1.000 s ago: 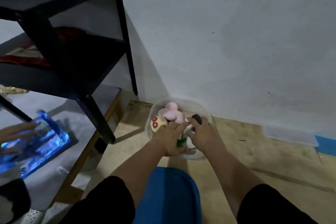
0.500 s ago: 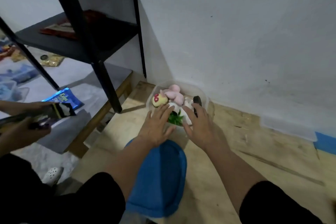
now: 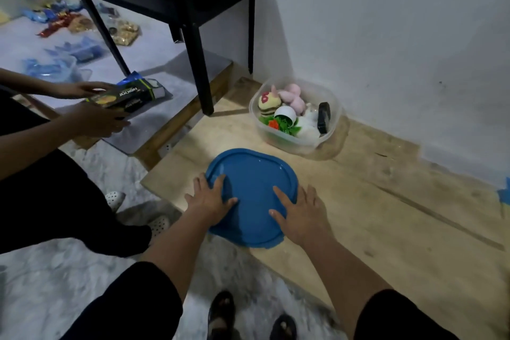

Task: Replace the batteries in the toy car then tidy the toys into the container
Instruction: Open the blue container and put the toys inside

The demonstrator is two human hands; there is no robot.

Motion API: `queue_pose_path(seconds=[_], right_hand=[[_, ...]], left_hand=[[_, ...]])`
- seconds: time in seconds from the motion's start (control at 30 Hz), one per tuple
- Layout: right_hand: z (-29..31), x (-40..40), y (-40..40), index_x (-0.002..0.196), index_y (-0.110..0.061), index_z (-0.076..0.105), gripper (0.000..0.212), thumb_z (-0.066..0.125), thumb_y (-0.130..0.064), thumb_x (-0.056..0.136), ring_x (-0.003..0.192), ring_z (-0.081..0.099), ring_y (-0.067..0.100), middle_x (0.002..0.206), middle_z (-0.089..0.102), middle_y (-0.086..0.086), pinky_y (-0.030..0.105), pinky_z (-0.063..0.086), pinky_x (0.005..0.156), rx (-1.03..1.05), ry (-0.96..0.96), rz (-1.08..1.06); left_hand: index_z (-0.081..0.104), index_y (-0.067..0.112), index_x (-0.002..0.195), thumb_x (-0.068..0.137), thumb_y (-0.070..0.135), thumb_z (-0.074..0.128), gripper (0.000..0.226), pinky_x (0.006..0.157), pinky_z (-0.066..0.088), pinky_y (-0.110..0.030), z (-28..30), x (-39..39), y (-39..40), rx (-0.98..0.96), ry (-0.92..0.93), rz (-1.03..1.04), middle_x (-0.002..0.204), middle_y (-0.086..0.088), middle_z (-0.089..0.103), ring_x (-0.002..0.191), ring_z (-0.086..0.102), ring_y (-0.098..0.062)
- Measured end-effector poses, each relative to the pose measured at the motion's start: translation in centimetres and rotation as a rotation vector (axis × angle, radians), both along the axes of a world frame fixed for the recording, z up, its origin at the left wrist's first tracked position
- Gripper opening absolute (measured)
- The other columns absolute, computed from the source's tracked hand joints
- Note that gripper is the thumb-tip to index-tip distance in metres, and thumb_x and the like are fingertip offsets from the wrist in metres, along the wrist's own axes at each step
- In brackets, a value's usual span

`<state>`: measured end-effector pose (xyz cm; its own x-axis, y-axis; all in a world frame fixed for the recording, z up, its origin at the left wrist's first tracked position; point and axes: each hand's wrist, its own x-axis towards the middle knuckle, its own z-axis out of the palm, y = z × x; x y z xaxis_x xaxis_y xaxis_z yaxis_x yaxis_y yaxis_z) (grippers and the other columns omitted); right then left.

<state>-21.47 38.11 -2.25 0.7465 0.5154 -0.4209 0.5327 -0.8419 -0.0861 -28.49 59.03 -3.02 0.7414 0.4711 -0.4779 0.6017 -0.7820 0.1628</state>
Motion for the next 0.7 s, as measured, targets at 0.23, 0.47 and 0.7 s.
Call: queue_pose_path(seconds=[0.23, 0.47, 0.7], right_hand=[[-0.2, -1.4, 0.3, 0.146, -0.042, -0.005, 0.073, 0.015, -0.075, 0.084, 0.145, -0.006, 0.032, 0.158, 0.003, 0.011, 0.047, 0.01, 0.118, 0.015, -0.014, -0.098], [4.2, -2.4, 2.1, 0.146, -0.042, 0.003, 0.066, 0.024, -0.067, 0.089, 0.144, 0.0, 0.034, 0.157, 0.004, 0.014, 0.05, 0.01, 0.117, 0.267, -0.161, -0.259], [8.8, 0.4, 3.8, 0.147, -0.041, 0.004, 0.065, 0.032, -0.06, 0.091, 0.144, -0.006, 0.036, 0.156, -0.002, 0.021, 0.047, 0.005, 0.116, 0.362, -0.226, -0.455]], left_hand=[[0.017, 0.031, 0.143, 0.079, 0.071, 0.047, 0.081, 0.102, 0.037, -0.051, 1.0, 0.2, 0.3, -0.05, -0.088, 0.056, 0.141, -0.018, 0.024, 0.129, 0.026, -0.037], [0.023, 0.034, 0.138, 0.076, 0.078, 0.04, 0.078, 0.102, 0.031, -0.049, 5.6, 1.2, 2.2, 0.067, -0.281, -0.091, 0.136, -0.016, 0.027, 0.126, 0.027, -0.036], [0.031, 0.033, 0.135, 0.076, 0.075, 0.045, 0.074, 0.108, 0.026, -0.05, 9.7, 5.9, 2.8, 0.074, -0.478, -0.207, 0.147, -0.014, 0.02, 0.133, 0.02, -0.035]])
